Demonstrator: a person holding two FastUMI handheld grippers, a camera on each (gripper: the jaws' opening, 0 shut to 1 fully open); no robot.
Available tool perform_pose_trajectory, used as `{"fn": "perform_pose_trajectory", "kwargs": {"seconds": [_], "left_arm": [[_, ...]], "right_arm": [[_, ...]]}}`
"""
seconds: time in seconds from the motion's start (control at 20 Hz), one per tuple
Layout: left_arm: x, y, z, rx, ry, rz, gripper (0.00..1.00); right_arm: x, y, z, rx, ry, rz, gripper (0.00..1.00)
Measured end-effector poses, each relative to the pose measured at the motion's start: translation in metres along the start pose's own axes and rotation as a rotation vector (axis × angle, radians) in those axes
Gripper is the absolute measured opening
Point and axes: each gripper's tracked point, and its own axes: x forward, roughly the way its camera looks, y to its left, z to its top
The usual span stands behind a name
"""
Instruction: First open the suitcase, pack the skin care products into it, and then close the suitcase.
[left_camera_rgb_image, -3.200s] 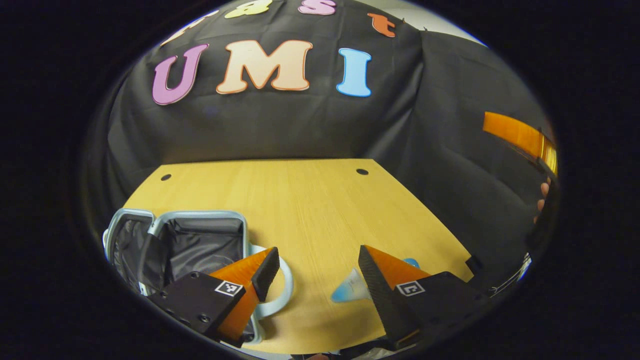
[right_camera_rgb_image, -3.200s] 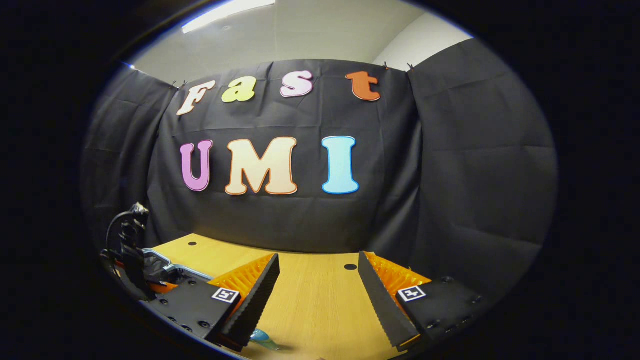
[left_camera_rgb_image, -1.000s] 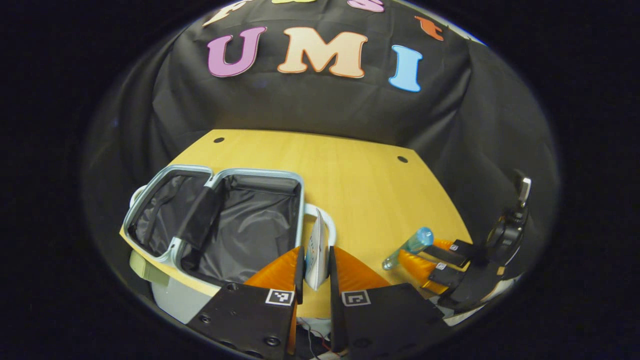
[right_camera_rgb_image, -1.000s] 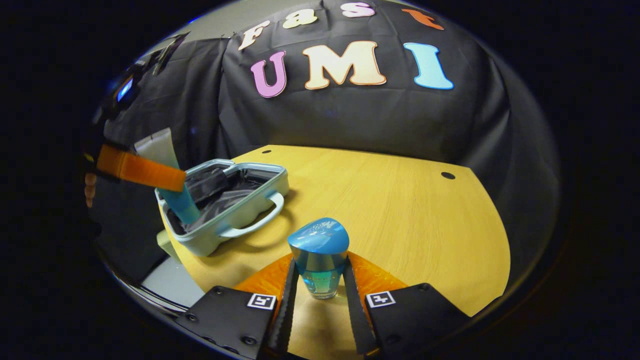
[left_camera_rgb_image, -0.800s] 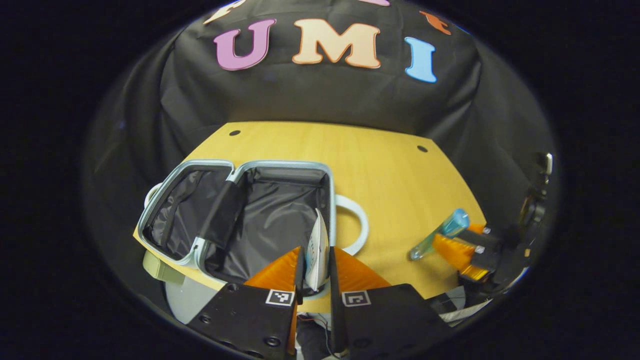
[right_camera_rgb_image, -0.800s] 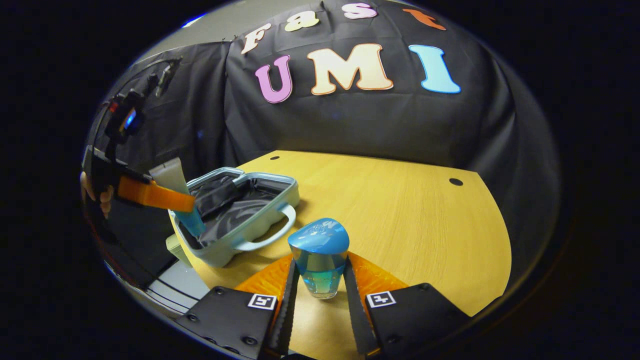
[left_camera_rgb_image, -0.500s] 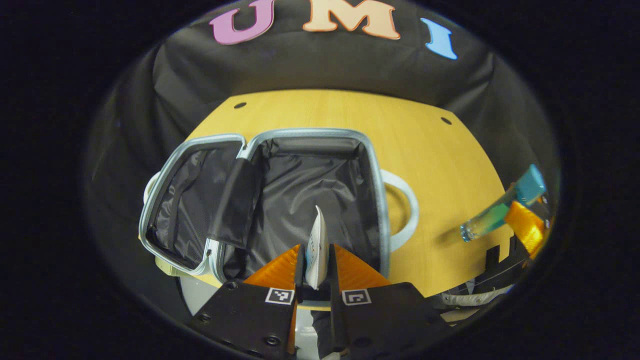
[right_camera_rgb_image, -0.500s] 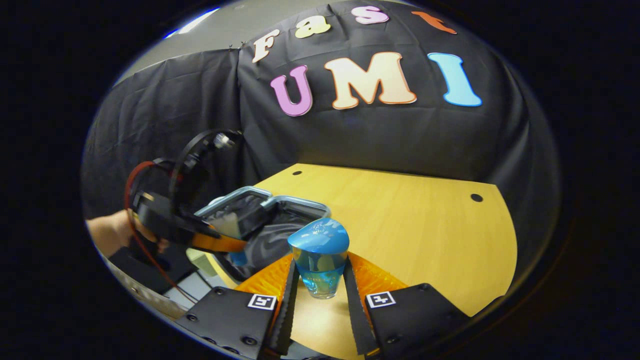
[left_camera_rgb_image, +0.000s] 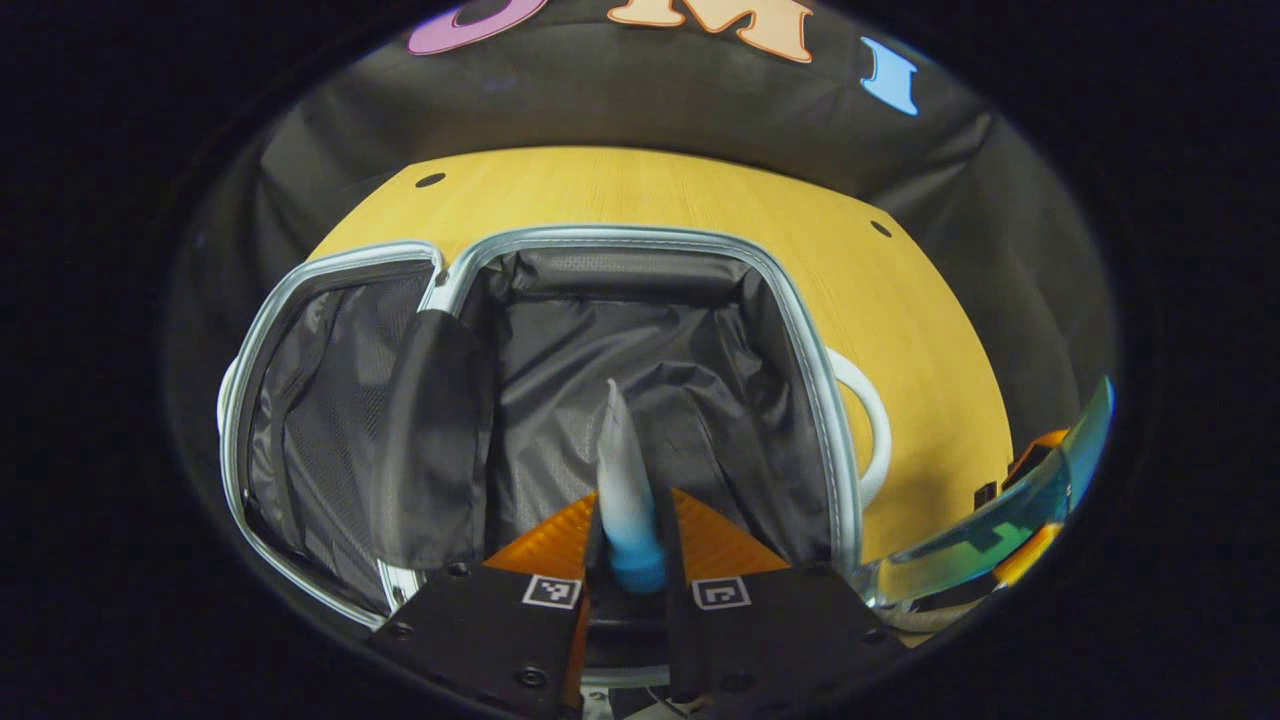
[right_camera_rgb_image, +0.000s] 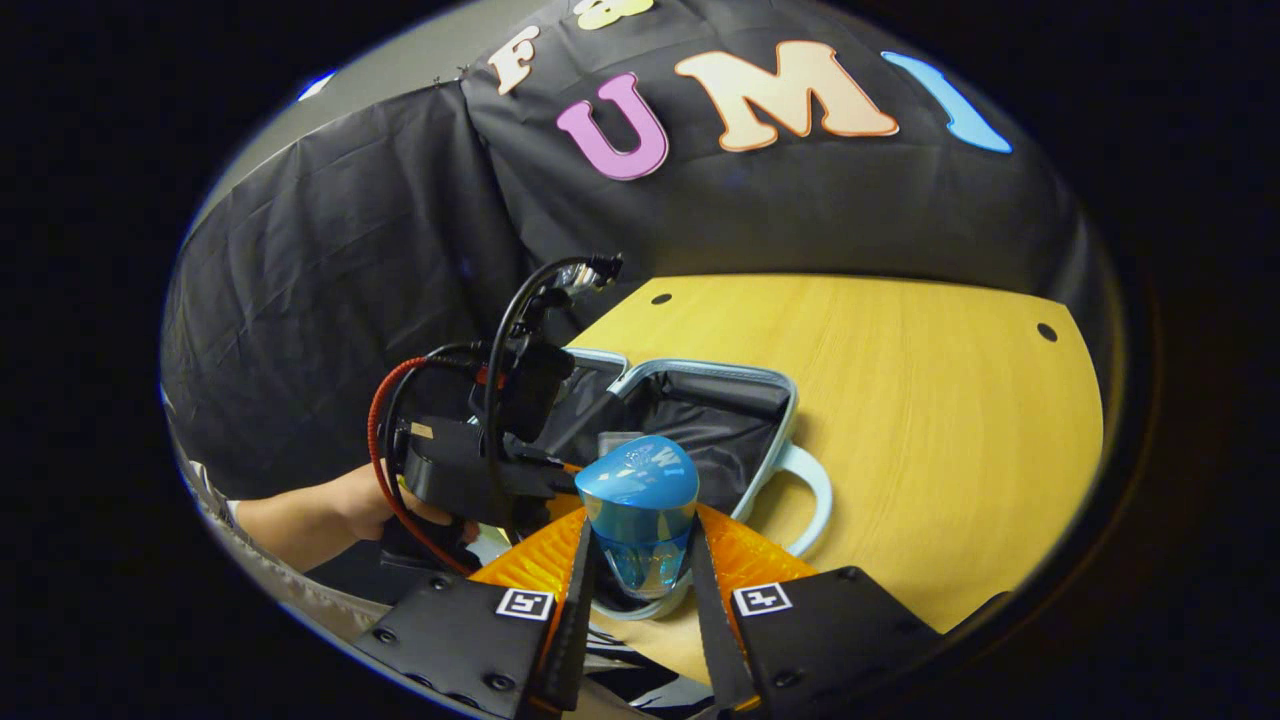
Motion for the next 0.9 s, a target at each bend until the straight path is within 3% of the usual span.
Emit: {"fn": "perform_pose_trajectory", "kwargs": {"seconds": [0.25, 0.5, 0.55, 0.7, 0.8, 0.85, 0.9], "left_arm": [[-0.028, 0.007, 0.031, 0.018, -0.147, -0.071, 0.95], [-0.062, 0.062, 0.05, -0.061, -0.244, -0.039, 0.94], [-0.07, 0.078, 0.051, -0.081, -0.255, -0.021, 0.94], [-0.084, 0.127, 0.051, -0.154, -0.292, 0.03, 0.94], [-0.092, 0.161, 0.048, -0.221, -0.304, 0.071, 0.94], [-0.097, 0.177, 0.047, -0.253, -0.309, 0.091, 0.95], [-0.098, 0.195, 0.048, -0.279, -0.32, 0.112, 0.95]], "right_arm": [[0.046, -0.007, -0.019, 0.075, 0.099, -0.073, 0.51], [0.082, -0.018, -0.044, 0.088, 0.185, -0.196, 0.47], [0.084, -0.018, -0.039, 0.09, 0.174, -0.204, 0.51], [0.091, -0.021, -0.034, 0.1, 0.144, -0.237, 0.5], [0.089, -0.021, -0.018, 0.098, 0.092, -0.259, 0.59], [0.087, -0.023, -0.01, 0.093, 0.064, -0.271, 0.55], [0.084, -0.025, -0.001, 0.085, 0.033, -0.278, 0.7]]}}
